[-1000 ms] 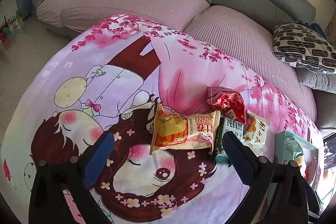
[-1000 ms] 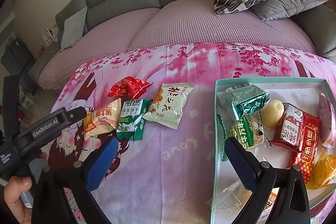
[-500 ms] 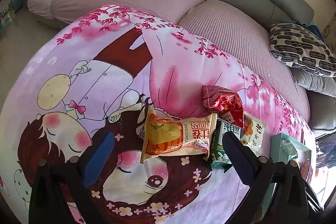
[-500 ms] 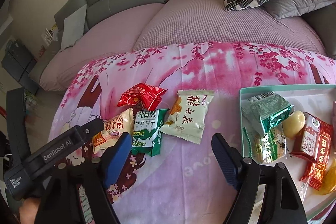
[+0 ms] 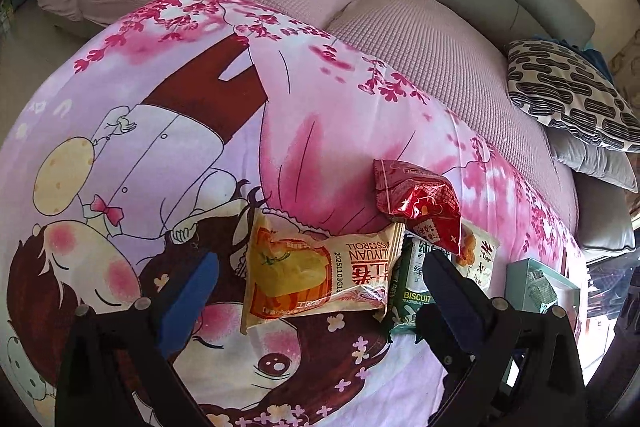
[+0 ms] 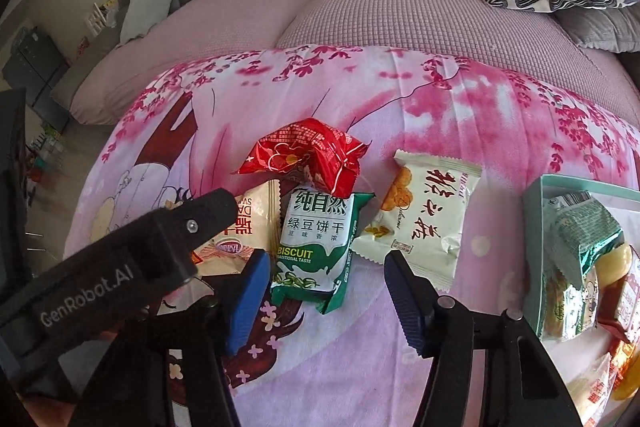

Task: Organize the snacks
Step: 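Close left tool on yellow roll bag while right tool closes on green biscuit pack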

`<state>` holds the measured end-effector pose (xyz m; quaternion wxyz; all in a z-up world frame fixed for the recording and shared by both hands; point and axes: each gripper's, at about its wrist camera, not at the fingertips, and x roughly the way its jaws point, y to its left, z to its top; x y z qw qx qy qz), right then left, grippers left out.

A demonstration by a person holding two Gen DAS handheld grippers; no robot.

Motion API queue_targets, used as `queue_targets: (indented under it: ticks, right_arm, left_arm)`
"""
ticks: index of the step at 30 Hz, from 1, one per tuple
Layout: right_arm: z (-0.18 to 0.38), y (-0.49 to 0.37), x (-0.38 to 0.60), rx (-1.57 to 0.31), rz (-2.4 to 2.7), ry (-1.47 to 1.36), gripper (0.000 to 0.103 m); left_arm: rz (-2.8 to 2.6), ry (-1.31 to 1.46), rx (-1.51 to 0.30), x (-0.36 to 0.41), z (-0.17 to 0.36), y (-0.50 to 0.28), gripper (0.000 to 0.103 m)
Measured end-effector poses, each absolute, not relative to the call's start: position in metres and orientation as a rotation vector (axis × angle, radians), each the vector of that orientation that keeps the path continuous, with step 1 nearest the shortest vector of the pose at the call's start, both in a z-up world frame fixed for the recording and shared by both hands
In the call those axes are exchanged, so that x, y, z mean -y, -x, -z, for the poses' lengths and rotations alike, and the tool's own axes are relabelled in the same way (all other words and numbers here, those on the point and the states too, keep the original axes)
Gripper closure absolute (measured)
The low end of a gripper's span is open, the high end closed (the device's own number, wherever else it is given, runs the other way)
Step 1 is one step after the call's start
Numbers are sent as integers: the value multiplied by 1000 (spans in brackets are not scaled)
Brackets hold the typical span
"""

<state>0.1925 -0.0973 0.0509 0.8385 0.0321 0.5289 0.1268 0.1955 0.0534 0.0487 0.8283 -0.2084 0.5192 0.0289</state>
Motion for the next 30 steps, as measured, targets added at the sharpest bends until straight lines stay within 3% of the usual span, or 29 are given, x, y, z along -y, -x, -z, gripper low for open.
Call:
queue_targets:
  ticks: [5,10,25,30]
  right_arm:
    - [-42,-197,88,-1132,-273,-51,48]
    - [-33,-200,85,-1142,-267,-42,57]
    - [-39,-191,86,-1115,-251,-26,60]
    - [-45,-178,94,-1111,-251,-46,60]
  left_arm:
    - [-37,459,-1135,-50,-38,-201,4]
    - [-29,451,-1172,-44,-27,-206,14]
    - [-23,440,-1168,-44,-29,-202,30]
    - [-16,433,-1166,-41,-36,-193,30]
